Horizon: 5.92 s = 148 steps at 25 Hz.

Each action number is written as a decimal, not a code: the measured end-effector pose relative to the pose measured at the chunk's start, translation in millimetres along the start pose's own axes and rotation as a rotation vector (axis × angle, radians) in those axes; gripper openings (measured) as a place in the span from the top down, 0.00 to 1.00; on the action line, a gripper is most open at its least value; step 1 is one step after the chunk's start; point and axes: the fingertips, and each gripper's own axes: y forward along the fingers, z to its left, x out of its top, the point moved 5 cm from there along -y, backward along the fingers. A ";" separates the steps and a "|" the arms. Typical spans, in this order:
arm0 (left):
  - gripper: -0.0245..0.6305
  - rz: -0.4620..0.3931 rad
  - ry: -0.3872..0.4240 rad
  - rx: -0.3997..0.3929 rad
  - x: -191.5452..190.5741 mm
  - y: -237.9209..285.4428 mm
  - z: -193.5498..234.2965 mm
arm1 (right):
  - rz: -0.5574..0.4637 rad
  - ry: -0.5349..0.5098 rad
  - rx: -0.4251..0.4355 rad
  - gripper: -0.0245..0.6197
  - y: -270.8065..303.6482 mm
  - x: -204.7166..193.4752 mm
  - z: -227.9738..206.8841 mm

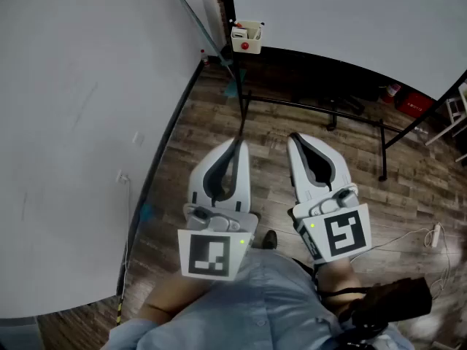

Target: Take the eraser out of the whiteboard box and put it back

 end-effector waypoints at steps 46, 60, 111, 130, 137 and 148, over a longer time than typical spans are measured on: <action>0.96 0.074 -0.016 0.038 -65.6 175.6 71.9 | 0.036 0.062 0.029 0.96 162.5 -50.0 -118.6; 0.96 0.032 -0.040 -0.013 -73.9 258.2 176.4 | 0.037 0.017 -0.013 0.96 290.0 -46.1 -126.1; 0.96 0.103 -0.015 0.065 -137.1 459.8 259.0 | 0.261 0.022 0.243 0.72 467.6 -141.5 -216.4; 0.96 0.081 -0.059 -0.020 -150.4 478.8 295.6 | 0.422 -0.063 0.247 0.68 493.3 -182.0 -200.6; 0.96 0.111 -0.075 -0.018 -169.1 489.1 301.5 | 0.515 -0.130 0.282 0.68 499.5 -205.8 -198.0; 0.96 0.117 -0.074 -0.018 -172.9 493.4 295.6 | 0.556 -0.142 0.273 0.75 503.2 -207.7 -200.0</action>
